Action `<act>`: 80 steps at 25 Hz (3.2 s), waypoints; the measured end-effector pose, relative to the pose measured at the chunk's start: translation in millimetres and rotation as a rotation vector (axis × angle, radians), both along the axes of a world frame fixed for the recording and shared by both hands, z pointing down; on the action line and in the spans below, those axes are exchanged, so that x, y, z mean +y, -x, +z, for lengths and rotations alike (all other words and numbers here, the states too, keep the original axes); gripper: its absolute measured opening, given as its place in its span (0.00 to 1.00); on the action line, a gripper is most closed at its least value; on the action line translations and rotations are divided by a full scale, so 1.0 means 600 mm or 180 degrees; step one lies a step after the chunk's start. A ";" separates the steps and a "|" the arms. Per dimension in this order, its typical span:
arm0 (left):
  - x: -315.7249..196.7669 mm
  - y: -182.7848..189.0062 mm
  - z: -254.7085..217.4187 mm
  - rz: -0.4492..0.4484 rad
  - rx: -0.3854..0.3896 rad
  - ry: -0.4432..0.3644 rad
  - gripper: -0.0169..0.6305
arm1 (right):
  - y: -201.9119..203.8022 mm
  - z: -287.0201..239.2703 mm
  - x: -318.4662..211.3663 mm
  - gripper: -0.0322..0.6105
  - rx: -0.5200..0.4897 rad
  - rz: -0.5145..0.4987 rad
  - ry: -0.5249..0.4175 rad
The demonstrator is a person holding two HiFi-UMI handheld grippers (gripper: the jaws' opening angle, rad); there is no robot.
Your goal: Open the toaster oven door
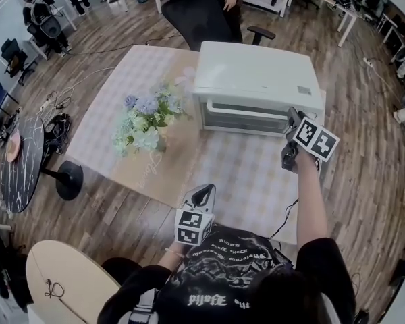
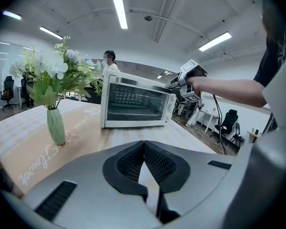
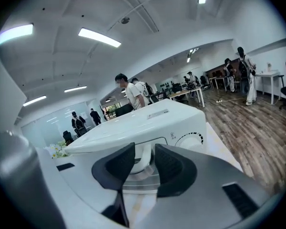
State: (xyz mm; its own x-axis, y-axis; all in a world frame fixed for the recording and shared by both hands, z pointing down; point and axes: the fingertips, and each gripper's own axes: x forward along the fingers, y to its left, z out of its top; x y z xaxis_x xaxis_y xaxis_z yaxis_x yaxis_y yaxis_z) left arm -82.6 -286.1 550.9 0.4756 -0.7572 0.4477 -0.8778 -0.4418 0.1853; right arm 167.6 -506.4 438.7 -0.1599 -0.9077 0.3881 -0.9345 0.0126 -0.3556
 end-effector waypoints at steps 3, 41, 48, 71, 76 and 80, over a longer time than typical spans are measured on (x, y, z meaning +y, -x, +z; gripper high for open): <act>0.010 -0.015 -0.004 0.0088 0.0006 0.0006 0.05 | 0.002 -0.006 0.002 0.25 0.0033 -0.0024 0.0055; 0.073 0.047 0.043 -0.0160 0.0100 0.0222 0.05 | 0.015 0.047 0.120 0.25 0.0074 -0.0110 0.0011; 0.071 0.043 0.048 -0.0104 0.0146 0.0255 0.05 | 0.020 0.065 0.141 0.25 0.0133 -0.0157 0.0055; 0.056 0.063 0.051 -0.0220 0.0172 0.0282 0.05 | 0.021 0.150 0.219 0.21 0.0047 -0.0126 0.0393; 0.059 0.072 0.056 -0.0268 0.0201 0.0322 0.05 | 0.027 0.171 0.239 0.21 0.0160 -0.0109 0.0465; 0.059 0.078 0.058 -0.0318 0.0209 0.0350 0.05 | 0.027 0.187 0.250 0.21 0.0163 -0.0115 0.0534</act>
